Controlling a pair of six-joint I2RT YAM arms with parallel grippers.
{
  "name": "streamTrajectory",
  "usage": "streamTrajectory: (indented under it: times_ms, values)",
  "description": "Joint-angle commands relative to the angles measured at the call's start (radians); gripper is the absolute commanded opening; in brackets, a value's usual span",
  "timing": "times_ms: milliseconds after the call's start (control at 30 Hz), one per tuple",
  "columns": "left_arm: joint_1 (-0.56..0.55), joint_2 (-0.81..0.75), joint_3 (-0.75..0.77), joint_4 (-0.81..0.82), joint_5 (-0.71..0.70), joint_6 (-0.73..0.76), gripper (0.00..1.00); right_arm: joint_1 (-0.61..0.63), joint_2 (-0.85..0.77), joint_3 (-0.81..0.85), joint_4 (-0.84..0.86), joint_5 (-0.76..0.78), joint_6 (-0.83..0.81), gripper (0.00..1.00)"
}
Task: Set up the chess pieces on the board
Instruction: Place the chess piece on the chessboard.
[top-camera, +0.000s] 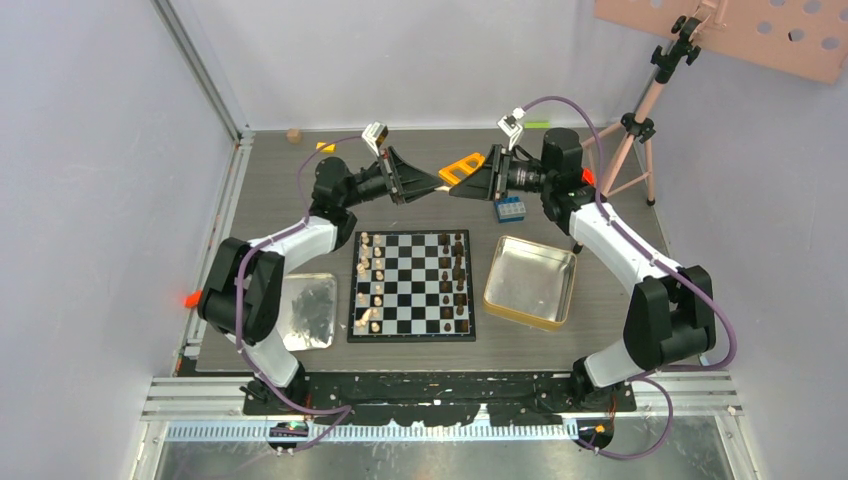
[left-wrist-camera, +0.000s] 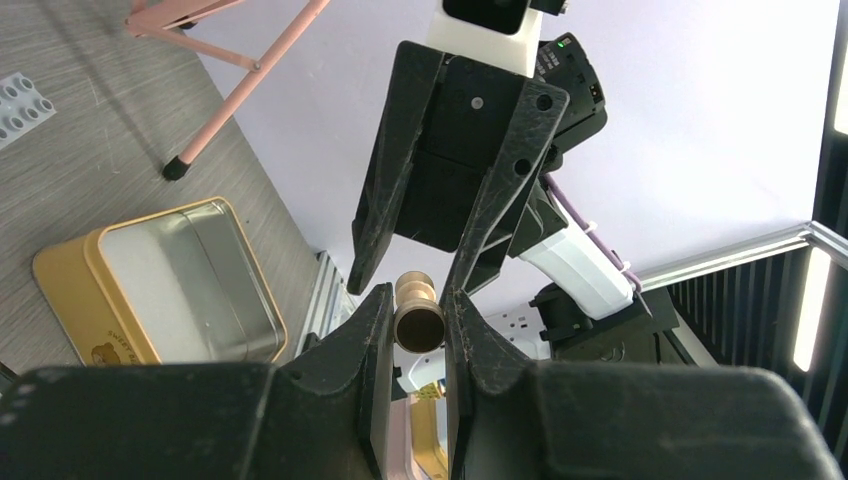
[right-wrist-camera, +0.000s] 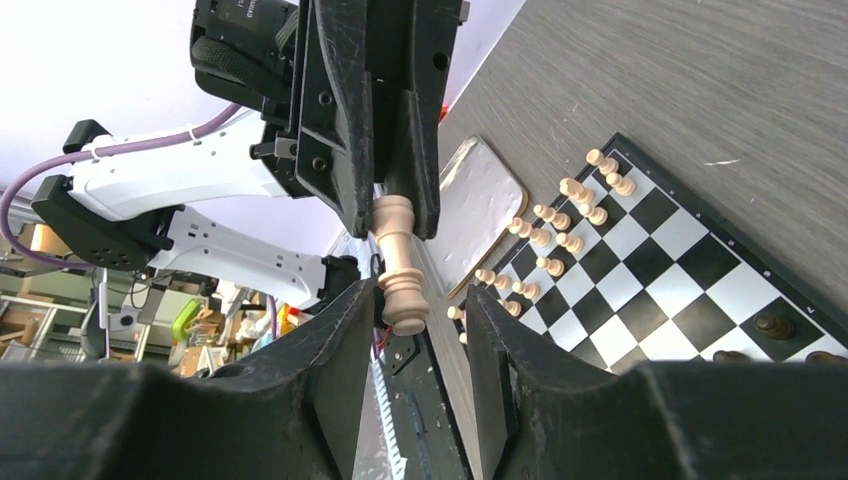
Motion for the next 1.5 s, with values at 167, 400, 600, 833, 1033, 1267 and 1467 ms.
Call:
streamTrajectory:
  times_ms: [167,400,600,833,1033,1267,1467]
  values:
    - [0.007,0.014,-0.003,0.078,-0.016,-0.012,0.0,-0.001,-0.002,0.004,0.082,-0.037,0.039,0.32]
    - [0.007,0.015,-0.015,0.078,-0.019,-0.001,0.0,-0.001,-0.001,0.01,0.093,-0.042,0.048,0.2]
    - [0.007,-0.011,-0.04,0.025,0.005,0.083,0.1,-0.033,-0.004,0.059,0.008,-0.046,0.012,0.07]
    - [0.008,-0.082,-0.08,-0.193,0.06,0.322,0.35,-0.042,-0.021,0.156,-0.192,-0.016,-0.155,0.02]
    - [0.073,-0.161,-0.075,-0.389,0.106,0.506,0.62,-0.009,-0.024,0.233,-0.442,0.035,-0.364,0.01]
    - [0.266,-0.306,-0.017,-0.994,0.132,0.92,0.7,0.148,0.03,0.414,-0.823,0.25,-0.69,0.01]
    - [0.51,-0.363,0.173,-1.629,-0.025,1.4,0.78,0.38,0.186,0.62,-1.075,0.53,-0.895,0.01]
